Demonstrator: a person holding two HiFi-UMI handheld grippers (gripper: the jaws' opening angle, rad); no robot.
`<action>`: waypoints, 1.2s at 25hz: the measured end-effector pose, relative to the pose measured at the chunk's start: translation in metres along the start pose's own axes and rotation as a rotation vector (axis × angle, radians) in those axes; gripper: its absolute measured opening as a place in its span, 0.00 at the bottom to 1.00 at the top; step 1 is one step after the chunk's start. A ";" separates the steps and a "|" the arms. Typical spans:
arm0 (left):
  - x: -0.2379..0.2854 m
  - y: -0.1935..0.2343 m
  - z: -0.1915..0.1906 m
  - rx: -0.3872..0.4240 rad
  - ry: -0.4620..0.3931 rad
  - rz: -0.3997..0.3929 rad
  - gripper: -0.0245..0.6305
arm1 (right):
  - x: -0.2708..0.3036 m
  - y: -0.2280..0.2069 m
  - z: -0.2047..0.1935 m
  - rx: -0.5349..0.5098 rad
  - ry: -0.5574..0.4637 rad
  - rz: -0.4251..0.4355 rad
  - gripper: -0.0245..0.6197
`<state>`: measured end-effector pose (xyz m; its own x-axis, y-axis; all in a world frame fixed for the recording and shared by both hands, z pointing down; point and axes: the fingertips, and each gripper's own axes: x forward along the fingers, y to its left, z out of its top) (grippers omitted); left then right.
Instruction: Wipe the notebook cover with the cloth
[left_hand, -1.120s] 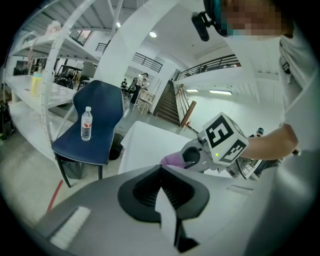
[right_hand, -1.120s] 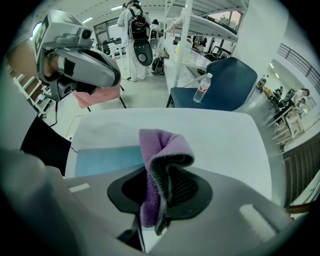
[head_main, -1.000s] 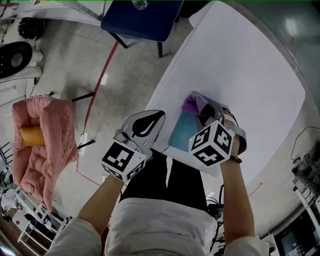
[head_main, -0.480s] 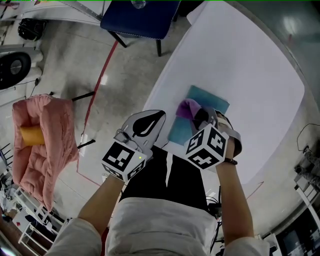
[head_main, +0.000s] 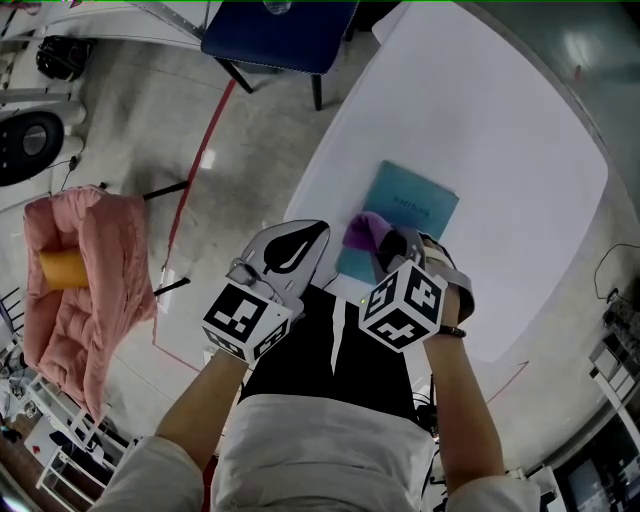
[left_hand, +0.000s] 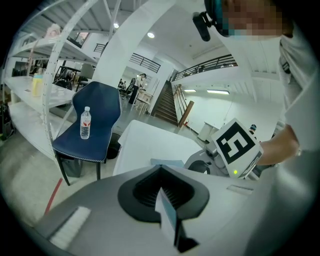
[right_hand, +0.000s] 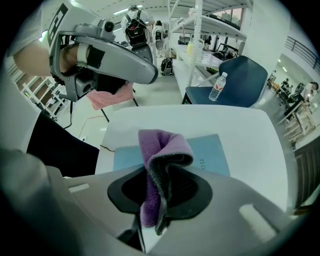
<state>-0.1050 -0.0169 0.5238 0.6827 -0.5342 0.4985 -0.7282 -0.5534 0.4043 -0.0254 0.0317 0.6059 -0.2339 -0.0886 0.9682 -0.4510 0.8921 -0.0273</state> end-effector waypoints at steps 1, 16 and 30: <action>-0.001 -0.001 0.000 0.001 -0.002 0.000 0.04 | 0.000 0.003 -0.001 -0.001 0.000 0.005 0.20; -0.017 -0.016 -0.008 0.021 -0.006 -0.011 0.04 | -0.001 0.050 -0.007 -0.026 0.015 0.051 0.20; -0.032 -0.022 -0.020 0.028 -0.009 -0.005 0.04 | 0.001 0.073 -0.011 -0.023 0.011 0.071 0.20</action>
<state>-0.1120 0.0250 0.5145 0.6869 -0.5373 0.4893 -0.7230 -0.5737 0.3849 -0.0491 0.1011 0.6072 -0.2551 -0.0204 0.9667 -0.4137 0.9059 -0.0901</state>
